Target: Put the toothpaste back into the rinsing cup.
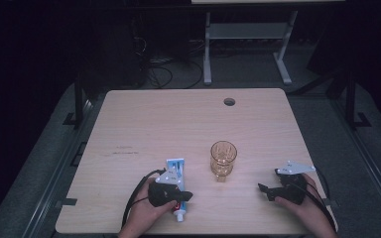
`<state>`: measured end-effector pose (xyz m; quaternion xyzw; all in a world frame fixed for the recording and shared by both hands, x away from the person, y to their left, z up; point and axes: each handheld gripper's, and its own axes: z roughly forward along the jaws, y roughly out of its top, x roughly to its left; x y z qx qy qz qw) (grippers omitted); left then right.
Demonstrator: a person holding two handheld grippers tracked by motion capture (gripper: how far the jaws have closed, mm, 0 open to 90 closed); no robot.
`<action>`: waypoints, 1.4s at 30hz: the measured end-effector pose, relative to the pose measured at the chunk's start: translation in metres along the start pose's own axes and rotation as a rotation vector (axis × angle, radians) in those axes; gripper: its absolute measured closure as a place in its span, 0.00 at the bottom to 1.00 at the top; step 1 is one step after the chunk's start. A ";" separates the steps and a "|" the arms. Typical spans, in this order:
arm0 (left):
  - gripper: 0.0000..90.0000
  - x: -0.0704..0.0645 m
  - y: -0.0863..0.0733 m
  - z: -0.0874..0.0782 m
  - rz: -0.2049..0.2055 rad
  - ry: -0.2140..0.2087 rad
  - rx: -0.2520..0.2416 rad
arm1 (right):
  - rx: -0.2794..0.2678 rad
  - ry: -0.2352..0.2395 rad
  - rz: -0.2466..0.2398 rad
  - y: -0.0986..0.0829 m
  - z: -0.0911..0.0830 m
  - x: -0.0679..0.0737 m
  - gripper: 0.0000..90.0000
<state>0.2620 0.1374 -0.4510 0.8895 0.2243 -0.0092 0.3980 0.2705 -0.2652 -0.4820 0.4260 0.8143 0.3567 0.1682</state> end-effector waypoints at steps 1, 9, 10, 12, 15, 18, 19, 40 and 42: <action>1.00 0.000 0.000 0.000 -0.003 0.001 0.001 | 0.000 0.000 0.000 0.000 0.000 0.000 0.15; 1.00 0.001 -0.002 -0.002 -0.010 0.005 -0.004 | 0.000 0.000 -0.001 0.000 0.000 0.000 0.15; 1.00 0.002 -0.002 -0.003 -0.005 0.007 0.002 | 0.000 0.000 -0.001 0.000 0.000 0.000 0.15; 1.00 0.002 -0.003 -0.003 -0.012 0.010 0.000 | 0.000 0.001 -0.001 0.000 0.000 0.000 0.15; 1.00 0.003 -0.005 -0.005 -0.015 0.017 0.003 | 0.000 0.001 -0.002 0.000 0.000 0.000 0.15; 1.00 0.004 -0.007 -0.008 -0.021 0.025 0.003 | 0.000 0.002 -0.003 0.000 0.000 0.000 0.15; 1.00 0.005 -0.008 -0.008 -0.025 0.030 0.001 | 0.000 0.002 -0.003 0.000 0.000 0.000 0.15; 1.00 0.016 -0.023 -0.028 -0.059 0.099 0.012 | -0.001 0.005 -0.005 0.000 0.000 0.000 0.15; 1.00 0.017 -0.024 -0.030 -0.060 0.108 0.016 | 0.000 0.005 -0.006 0.000 0.000 0.000 0.15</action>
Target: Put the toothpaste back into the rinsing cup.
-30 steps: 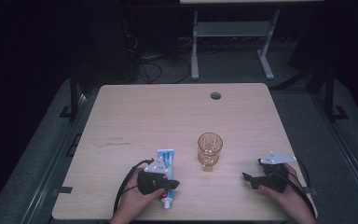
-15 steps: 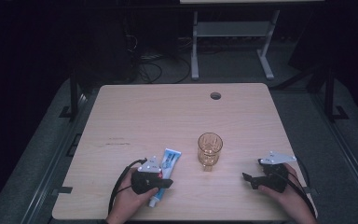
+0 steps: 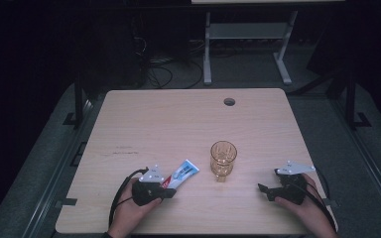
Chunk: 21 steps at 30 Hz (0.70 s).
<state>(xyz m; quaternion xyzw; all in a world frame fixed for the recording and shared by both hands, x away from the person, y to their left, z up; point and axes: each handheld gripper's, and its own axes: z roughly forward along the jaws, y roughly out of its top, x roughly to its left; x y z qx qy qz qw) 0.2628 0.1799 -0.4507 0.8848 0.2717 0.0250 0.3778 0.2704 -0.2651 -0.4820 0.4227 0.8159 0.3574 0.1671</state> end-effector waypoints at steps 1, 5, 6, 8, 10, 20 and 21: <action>1.00 0.000 0.000 0.000 0.000 0.003 0.000 | -0.001 0.000 0.000 0.000 0.000 0.000 0.15; 1.00 0.000 0.000 0.000 -0.005 0.005 -0.004 | -0.001 0.000 0.000 0.000 0.000 0.000 0.15; 1.00 0.000 0.000 -0.001 0.003 0.006 -0.002 | 0.000 0.001 0.000 0.000 0.000 0.000 0.15; 1.00 0.000 0.001 -0.002 0.002 -0.002 -0.008 | 0.000 0.001 0.000 0.000 0.000 0.000 0.15; 1.00 -0.001 0.002 -0.004 0.002 -0.012 -0.021 | 0.000 0.001 0.000 0.000 0.000 0.000 0.15; 0.77 -0.004 0.018 -0.011 0.025 0.008 -0.038 | 0.000 0.001 0.000 0.000 0.000 0.000 0.15; 0.73 -0.004 0.019 -0.011 0.023 0.016 -0.041 | 0.000 0.001 0.000 0.000 0.000 0.000 0.15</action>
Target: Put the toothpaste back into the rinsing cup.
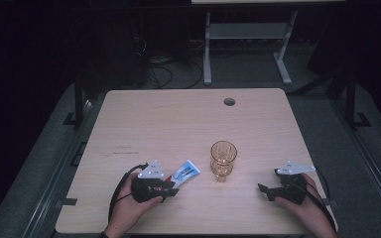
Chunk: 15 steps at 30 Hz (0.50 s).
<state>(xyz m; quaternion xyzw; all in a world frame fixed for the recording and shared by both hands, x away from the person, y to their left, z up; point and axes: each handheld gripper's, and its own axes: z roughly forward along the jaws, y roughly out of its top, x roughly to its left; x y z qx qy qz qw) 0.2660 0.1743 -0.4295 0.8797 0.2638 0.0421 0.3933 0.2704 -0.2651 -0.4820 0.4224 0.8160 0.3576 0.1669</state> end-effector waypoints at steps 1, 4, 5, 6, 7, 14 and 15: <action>0.71 0.000 0.001 0.000 0.002 0.004 0.003 | 0.000 0.000 0.000 0.000 0.000 0.000 0.15; 0.61 0.001 0.006 0.000 0.004 0.021 0.008 | 0.000 0.000 0.000 0.000 0.000 0.000 0.15; 0.58 0.001 0.008 0.001 0.004 0.028 0.012 | 0.000 0.000 0.000 0.000 0.000 0.000 0.15; 0.56 0.002 0.010 0.001 0.010 0.040 0.017 | 0.000 0.000 0.000 0.000 0.000 0.000 0.15; 0.53 0.003 0.011 0.002 0.009 0.046 0.018 | 0.000 0.000 0.000 0.000 0.000 0.000 0.15; 0.41 0.009 0.022 0.011 -0.007 0.063 0.044 | 0.000 0.000 0.000 0.000 0.000 0.000 0.15; 0.39 0.010 0.022 0.012 -0.012 0.065 0.051 | 0.000 0.000 0.000 0.000 0.000 0.000 0.15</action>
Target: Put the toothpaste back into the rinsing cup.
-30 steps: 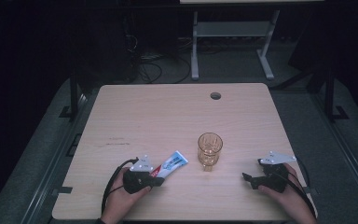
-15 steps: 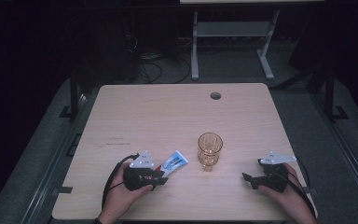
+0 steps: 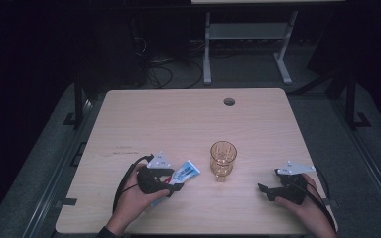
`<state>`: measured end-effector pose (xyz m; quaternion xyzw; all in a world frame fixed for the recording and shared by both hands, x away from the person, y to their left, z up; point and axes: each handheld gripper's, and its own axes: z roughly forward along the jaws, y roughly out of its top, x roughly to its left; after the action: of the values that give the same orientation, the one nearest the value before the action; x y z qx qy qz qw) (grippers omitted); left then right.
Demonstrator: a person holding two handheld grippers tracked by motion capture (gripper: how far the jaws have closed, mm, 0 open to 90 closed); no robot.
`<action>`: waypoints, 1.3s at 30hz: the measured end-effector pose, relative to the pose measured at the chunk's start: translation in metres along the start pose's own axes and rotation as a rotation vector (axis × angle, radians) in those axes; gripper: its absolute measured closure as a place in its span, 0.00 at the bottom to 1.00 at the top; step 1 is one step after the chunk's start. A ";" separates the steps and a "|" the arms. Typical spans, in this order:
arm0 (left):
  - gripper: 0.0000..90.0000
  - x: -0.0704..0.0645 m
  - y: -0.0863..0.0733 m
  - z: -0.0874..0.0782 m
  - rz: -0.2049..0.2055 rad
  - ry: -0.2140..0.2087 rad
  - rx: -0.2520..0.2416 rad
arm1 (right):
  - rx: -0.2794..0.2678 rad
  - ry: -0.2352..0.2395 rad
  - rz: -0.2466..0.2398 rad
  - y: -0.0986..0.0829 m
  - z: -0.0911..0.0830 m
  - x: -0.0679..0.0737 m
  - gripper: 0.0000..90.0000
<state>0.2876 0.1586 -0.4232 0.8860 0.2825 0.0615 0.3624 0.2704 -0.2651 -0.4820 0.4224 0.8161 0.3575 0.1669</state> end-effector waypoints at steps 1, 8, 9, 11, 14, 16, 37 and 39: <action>0.38 0.001 0.001 0.002 -0.003 0.003 0.008 | 0.000 0.000 0.000 0.000 0.000 0.000 0.15; 0.33 0.006 0.011 0.013 -0.007 0.024 0.041 | 0.000 0.000 0.000 0.000 0.000 0.000 0.15; 0.32 0.006 0.012 0.014 -0.006 0.025 0.043 | 0.000 0.000 0.000 0.000 0.000 0.000 0.15; 0.32 0.008 0.013 0.018 -0.008 0.023 0.045 | 0.000 0.000 0.000 0.000 0.000 0.000 0.15; 0.32 0.010 0.014 0.025 -0.003 0.036 0.067 | 0.000 0.000 0.000 0.000 0.000 0.000 0.15; 0.31 0.011 0.015 0.029 0.001 0.046 0.077 | 0.000 0.000 0.000 0.000 0.000 0.000 0.15; 0.33 0.014 0.022 0.061 0.030 0.130 0.175 | 0.000 0.000 0.001 0.000 0.000 0.000 0.15; 0.34 0.015 0.021 0.061 0.024 0.122 0.175 | 0.000 0.000 0.000 0.000 0.000 0.000 0.15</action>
<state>0.3290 0.1171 -0.4548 0.9122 0.2975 0.0947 0.2652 0.2704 -0.2651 -0.4820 0.4225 0.8160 0.3576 0.1669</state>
